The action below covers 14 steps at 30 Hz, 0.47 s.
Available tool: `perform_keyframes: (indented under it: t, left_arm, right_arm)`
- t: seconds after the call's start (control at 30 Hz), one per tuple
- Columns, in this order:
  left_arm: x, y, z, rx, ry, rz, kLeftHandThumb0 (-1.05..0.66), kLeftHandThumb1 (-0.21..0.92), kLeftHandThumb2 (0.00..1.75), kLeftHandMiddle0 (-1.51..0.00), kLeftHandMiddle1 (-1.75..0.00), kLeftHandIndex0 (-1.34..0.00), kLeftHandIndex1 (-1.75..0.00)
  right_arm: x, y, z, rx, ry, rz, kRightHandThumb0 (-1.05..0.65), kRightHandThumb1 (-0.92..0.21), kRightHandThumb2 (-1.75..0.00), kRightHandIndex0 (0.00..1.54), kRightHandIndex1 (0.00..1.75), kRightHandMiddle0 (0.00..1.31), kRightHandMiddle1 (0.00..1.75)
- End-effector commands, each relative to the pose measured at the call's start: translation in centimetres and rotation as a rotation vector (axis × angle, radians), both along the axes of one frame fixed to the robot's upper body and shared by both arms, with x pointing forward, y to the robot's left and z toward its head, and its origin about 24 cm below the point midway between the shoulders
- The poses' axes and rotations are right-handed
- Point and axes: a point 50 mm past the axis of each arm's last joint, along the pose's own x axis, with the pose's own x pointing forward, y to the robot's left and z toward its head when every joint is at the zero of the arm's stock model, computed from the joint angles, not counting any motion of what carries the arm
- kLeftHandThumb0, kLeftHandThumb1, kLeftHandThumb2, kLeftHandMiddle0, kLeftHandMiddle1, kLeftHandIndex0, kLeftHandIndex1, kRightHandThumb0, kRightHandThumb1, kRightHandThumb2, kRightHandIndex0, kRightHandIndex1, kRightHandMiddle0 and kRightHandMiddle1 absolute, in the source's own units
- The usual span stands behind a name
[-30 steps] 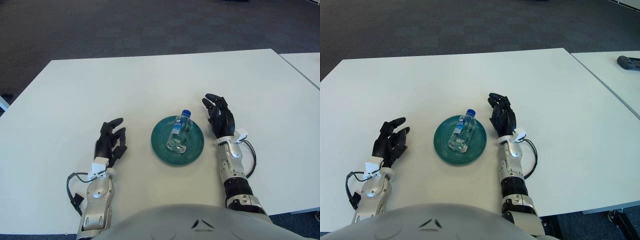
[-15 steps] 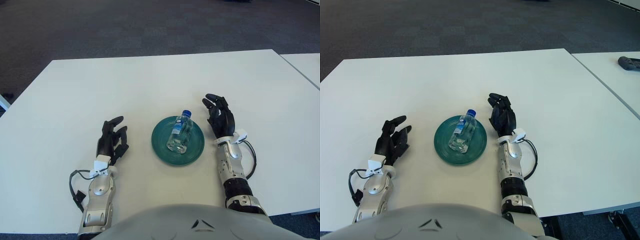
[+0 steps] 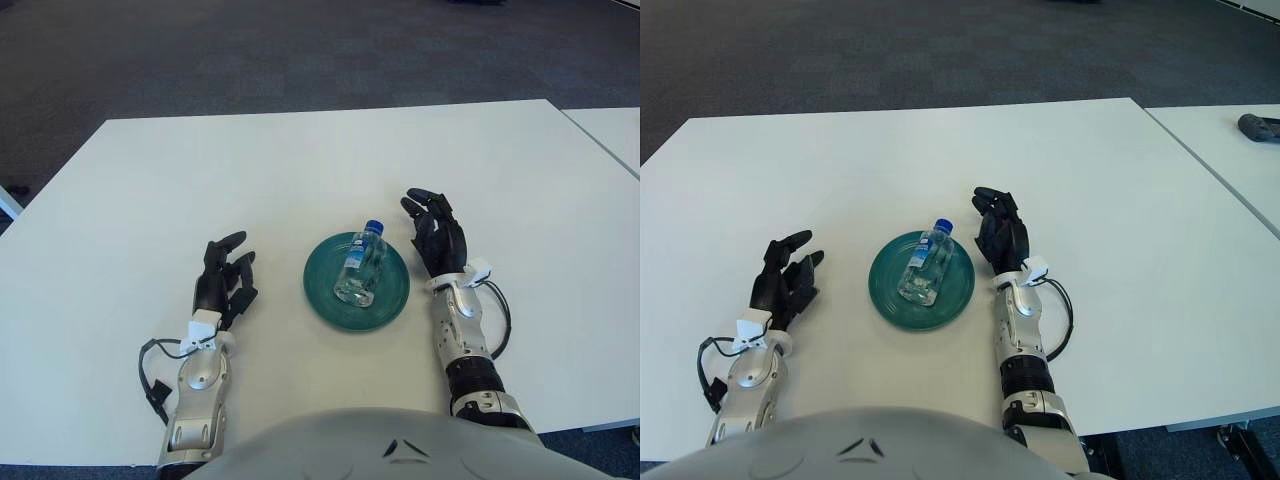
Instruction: Put the bottle into the plate.
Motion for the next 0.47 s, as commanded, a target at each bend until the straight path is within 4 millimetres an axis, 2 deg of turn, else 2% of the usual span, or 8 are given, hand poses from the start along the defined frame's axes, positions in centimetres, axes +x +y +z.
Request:
perform_keyframes:
  t: [0.0, 0.43]
  left_arm:
    - [0.32, -0.06, -0.27, 0.004, 0.012, -0.012, -0.57, 0.92, 0.85, -0.57, -0.25, -0.17, -0.89]
    - [0.26, -0.16, -0.29, -0.006, 0.004, -0.019, -0.58, 0.92, 0.86, -0.59, -0.24, -0.18, -0.89]
  right_arm:
    - [-1.63, 0.8, -2.04, 0.042, 0.081, -0.006, -0.67, -0.86, -0.7, 0.59, 0.76, 0.24, 1.09]
    - [-1.76, 0.8, -1.86, 0.036, 0.073, -0.001, -0.66, -0.91, -0.63, 0.58, 0.78, 0.22, 1.08]
